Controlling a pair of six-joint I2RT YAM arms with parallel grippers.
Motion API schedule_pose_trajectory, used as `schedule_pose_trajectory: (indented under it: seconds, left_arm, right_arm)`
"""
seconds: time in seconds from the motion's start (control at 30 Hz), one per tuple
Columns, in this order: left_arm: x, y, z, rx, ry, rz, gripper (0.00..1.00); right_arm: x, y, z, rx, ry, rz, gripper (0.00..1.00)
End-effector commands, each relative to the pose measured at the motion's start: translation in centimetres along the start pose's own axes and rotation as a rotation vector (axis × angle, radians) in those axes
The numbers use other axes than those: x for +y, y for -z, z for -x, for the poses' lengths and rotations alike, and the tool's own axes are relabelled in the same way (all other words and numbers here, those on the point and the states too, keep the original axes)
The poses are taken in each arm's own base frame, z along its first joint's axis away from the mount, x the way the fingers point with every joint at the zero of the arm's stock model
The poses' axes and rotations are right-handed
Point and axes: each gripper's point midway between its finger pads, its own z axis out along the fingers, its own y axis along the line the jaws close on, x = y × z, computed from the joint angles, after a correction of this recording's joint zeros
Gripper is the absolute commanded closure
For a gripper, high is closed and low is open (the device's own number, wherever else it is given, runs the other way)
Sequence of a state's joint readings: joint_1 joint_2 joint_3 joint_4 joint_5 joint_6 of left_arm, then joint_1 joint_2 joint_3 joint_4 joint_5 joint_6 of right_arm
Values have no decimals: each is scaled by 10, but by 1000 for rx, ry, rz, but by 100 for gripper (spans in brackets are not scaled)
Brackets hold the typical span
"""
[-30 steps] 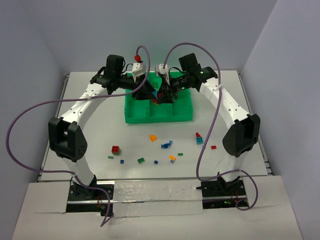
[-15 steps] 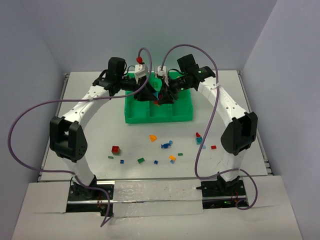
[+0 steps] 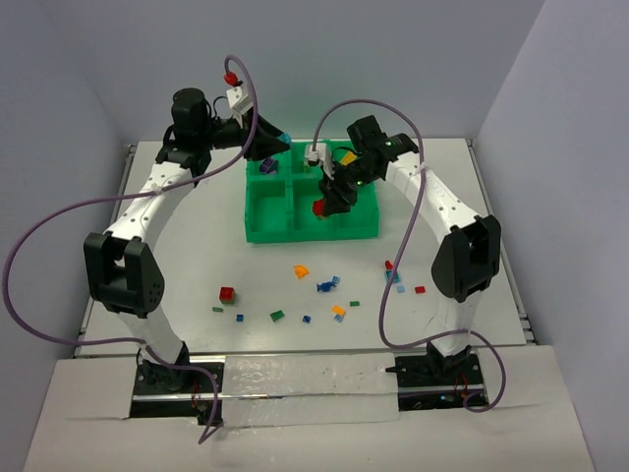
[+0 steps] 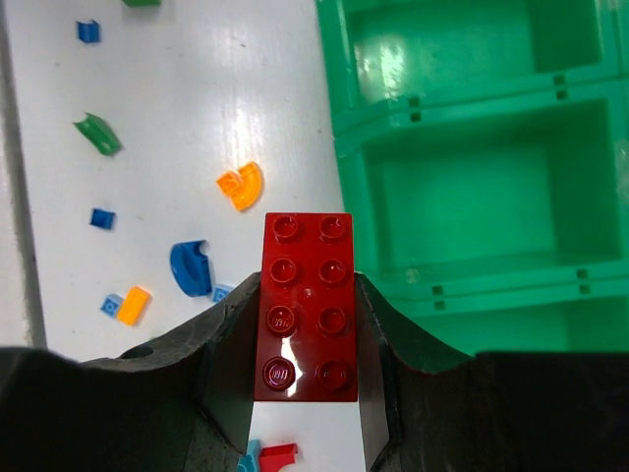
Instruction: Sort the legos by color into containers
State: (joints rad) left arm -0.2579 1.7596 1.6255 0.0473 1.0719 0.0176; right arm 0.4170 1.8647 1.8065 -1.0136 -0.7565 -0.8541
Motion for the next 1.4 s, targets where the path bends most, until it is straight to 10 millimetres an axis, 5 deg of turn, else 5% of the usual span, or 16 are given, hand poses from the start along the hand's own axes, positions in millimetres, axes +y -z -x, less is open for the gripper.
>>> schedule_pose_trajectory:
  seconds: [0.0, 0.2, 0.37, 0.87, 1.13, 1.27, 1.37]
  left_arm:
    - [13, 11, -10, 70, -61, 73, 100]
    - [35, 24, -86, 260, -50, 145, 100]
    - [49, 26, -139, 376, -14, 156, 100]
    - [35, 32, -218, 553, 64, 131, 97]
    - [34, 33, -225, 579, 61, 141, 52]
    - [33, 29, -202, 517, 36, 118, 37]
    - [26, 25, -165, 416, 29, 69, 23]
  right_arm:
    - [-37, 9, -12, -3, -31, -101, 100]
    - [-82, 32, -4, -124, -123, -212, 100]
    - [-94, 37, 19, -248, -188, -171, 100]
    - [-91, 44, 55, -440, -415, -104, 100]
    - [-85, 46, 70, -542, -579, -58, 100]
    - [-84, 49, 82, -612, -611, -17, 100]
    - [-79, 52, 94, -668, -649, 48, 100]
